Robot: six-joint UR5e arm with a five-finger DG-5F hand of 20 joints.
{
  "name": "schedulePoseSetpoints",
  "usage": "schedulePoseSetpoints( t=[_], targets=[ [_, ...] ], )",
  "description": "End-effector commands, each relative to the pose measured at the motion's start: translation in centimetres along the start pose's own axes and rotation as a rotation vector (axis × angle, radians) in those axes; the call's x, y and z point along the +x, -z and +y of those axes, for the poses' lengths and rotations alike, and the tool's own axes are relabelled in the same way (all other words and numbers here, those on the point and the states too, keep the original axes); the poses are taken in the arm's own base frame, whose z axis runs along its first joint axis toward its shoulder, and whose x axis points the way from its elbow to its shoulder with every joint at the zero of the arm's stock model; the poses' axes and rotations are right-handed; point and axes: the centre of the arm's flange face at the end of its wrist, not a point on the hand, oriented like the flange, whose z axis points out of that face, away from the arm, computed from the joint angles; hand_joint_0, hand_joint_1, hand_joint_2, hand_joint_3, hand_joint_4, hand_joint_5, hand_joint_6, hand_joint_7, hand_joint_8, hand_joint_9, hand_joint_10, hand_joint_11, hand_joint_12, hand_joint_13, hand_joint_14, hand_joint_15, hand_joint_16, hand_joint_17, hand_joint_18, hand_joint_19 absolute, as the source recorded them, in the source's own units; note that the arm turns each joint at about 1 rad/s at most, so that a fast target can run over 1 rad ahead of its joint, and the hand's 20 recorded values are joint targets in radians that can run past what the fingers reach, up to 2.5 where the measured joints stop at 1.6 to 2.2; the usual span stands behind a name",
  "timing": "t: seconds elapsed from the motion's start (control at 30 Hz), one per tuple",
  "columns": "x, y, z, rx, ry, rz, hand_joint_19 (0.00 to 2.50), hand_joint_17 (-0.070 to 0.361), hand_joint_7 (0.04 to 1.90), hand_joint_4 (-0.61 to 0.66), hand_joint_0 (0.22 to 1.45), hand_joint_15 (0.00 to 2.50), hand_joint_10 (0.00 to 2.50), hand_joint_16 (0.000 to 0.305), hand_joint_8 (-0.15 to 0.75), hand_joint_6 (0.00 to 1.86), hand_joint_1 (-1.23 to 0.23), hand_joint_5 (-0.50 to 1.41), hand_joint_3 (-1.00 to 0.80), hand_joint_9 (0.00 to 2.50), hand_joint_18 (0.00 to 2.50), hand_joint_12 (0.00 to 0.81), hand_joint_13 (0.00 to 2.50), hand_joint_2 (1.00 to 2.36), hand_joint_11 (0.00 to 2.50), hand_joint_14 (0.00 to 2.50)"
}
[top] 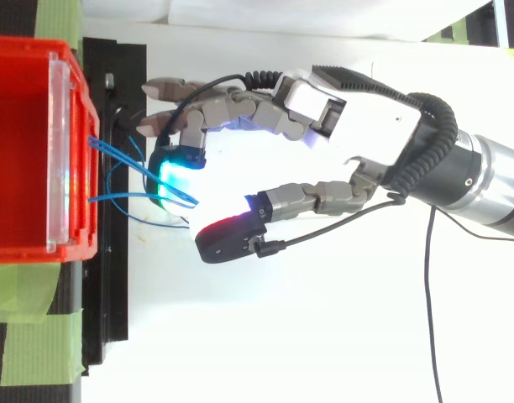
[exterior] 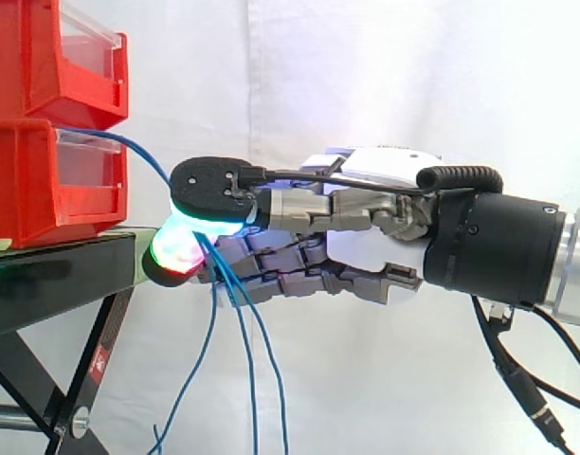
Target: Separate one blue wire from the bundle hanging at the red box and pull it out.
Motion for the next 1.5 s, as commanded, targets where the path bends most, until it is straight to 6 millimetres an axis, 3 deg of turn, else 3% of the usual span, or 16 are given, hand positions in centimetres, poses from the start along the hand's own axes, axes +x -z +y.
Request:
schedulePoseSetpoints(
  t=[0.0, 0.3, 0.63, 1.1, 1.2, 1.47],
  targets=[
    [0.0, 0.0, 0.0, -0.001, 0.000, 0.000, 0.35, 0.119, 1.16, 0.24, 0.64, 0.11, 0.01, 0.053, 0.290, 0.71, -0.65, -0.18, -0.30, 0.47, 0.23, 0.363, 0.24, 1.02, 0.21, 0.00],
    [0.0, 0.0, 0.0, 0.001, 0.001, -0.001, 0.36, 0.119, 1.13, 0.11, 0.66, 0.13, 0.01, 0.053, 0.289, 0.75, -0.73, -0.18, -0.21, 0.53, 0.25, 0.362, 0.26, 1.02, 0.24, 0.00],
    [0.3, 0.1, 0.2, 0.000, 0.003, 0.005, 0.39, 0.112, 1.22, -0.05, 0.64, 0.18, 0.01, 0.050, 0.288, 0.71, -0.80, -0.15, -0.11, 0.64, 0.32, 0.361, 0.38, 1.03, 0.26, 0.01],
    [0.8, 0.2, 0.3, 0.004, -0.038, 0.022, 0.44, 0.109, 1.24, -0.04, 0.64, 0.37, 0.01, 0.048, 0.299, 0.71, -0.80, -0.15, -0.08, 0.78, 0.42, 0.363, 0.65, 1.03, 0.34, 0.01],
    [0.8, 0.2, 0.3, 0.005, -0.067, 0.022, 0.44, 0.109, 1.25, -0.02, 0.64, 0.42, 0.01, 0.049, 0.302, 0.71, -0.80, -0.15, -0.08, 0.93, 0.44, 0.356, 0.72, 1.03, 0.43, 0.02],
    [1.0, 0.3, 1.2, 0.014, -0.130, 0.032, 0.45, 0.110, 1.25, 0.00, 0.64, 0.45, 0.01, 0.049, 0.305, 0.72, -0.79, -0.15, -0.06, 0.97, 0.44, 0.358, 0.76, 1.03, 0.46, 0.02]
  ],
)
